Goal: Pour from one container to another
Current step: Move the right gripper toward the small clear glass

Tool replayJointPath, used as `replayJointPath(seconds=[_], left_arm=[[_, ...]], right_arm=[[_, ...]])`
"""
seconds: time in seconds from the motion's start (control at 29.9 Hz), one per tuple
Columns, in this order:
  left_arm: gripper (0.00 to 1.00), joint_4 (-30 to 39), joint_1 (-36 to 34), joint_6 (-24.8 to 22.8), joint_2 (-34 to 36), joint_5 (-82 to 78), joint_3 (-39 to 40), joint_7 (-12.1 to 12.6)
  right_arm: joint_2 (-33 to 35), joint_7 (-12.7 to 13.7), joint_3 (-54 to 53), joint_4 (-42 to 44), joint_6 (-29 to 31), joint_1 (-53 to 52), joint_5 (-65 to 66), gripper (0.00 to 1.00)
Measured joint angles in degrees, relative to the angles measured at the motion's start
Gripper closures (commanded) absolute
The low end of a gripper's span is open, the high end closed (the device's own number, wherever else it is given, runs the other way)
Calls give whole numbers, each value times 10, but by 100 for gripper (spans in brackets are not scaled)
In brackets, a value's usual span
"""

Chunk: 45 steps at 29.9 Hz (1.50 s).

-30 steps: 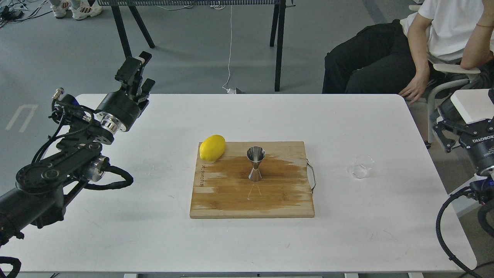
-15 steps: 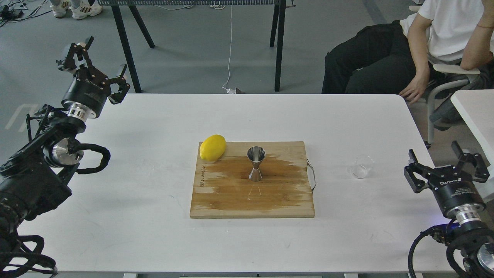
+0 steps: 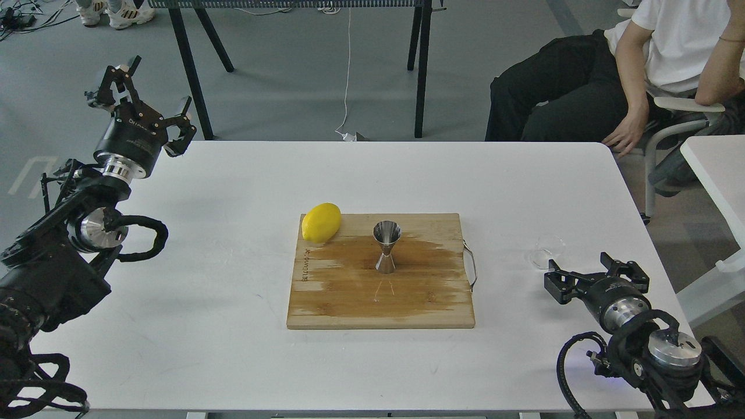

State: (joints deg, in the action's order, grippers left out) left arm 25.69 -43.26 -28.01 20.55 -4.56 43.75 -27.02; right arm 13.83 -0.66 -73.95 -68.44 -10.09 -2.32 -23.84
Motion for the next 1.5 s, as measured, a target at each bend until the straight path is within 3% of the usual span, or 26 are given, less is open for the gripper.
replayJointPath(seconds=[0.13,0.47,0.87,1.07,1.27,1.5], left_arm=[[0,-16,-7,0,-2,49,-1,27],[0,-18,-9,0,-2,58,-3,29],[0,-18,-9,0,-2,60,-2,29],[0,-18,-9,0,0,60,-2,29],[0,-18,-9,0,0,60,-2,28],[0,-18,-10,0,0,60,-1,28]], right_arm=[[1,3,13,10,-4,-26,1,0],[-37,13,18,125,10,-95,2,0],[-51,18,19,172,30,-111,2,9],[-53,22,19,179,42,-112,2,24],[-58,32,19,180,46,-112,2,50],[-60,32,19,180,46,-113,2,50]])
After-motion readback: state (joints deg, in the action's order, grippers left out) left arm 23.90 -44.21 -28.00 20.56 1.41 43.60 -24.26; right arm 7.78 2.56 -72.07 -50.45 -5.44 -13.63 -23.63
